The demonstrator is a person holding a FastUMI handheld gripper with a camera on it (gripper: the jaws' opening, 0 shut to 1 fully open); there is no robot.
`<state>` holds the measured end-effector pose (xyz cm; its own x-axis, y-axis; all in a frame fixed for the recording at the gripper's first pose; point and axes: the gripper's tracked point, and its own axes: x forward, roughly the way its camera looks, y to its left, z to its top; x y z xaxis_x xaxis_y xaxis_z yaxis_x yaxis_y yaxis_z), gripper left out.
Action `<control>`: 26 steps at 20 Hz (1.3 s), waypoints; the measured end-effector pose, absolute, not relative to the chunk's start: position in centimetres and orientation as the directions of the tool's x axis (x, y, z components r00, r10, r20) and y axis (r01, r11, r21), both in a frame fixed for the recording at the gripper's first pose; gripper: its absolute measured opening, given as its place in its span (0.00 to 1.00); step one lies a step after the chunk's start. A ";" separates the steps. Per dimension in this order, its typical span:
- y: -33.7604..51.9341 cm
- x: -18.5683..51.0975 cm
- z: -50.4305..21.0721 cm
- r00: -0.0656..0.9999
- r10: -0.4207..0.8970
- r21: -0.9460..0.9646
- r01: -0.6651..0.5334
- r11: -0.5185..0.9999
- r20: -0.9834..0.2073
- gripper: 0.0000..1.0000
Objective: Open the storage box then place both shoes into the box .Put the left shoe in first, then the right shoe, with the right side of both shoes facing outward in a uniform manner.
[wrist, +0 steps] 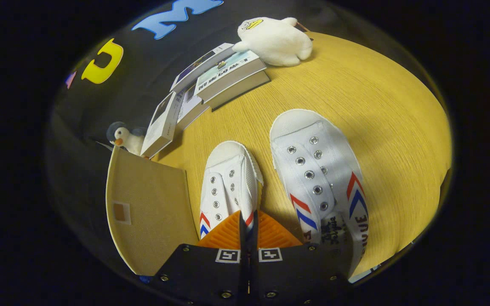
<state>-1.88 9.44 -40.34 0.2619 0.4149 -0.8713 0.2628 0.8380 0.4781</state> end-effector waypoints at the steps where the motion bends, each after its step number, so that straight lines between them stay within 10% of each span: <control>1: 9.4 -1.6 -39.6 0.274 0.422 0.489 0.263 0.832 -0.864 0.01; 26: 20.2 3.1 -23.7 0.443 0.522 0.619 0.100 0.779 -0.729 0.01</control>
<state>3.13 20.17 -23.66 0.4428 0.5222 -0.7289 0.1003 0.7790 0.6190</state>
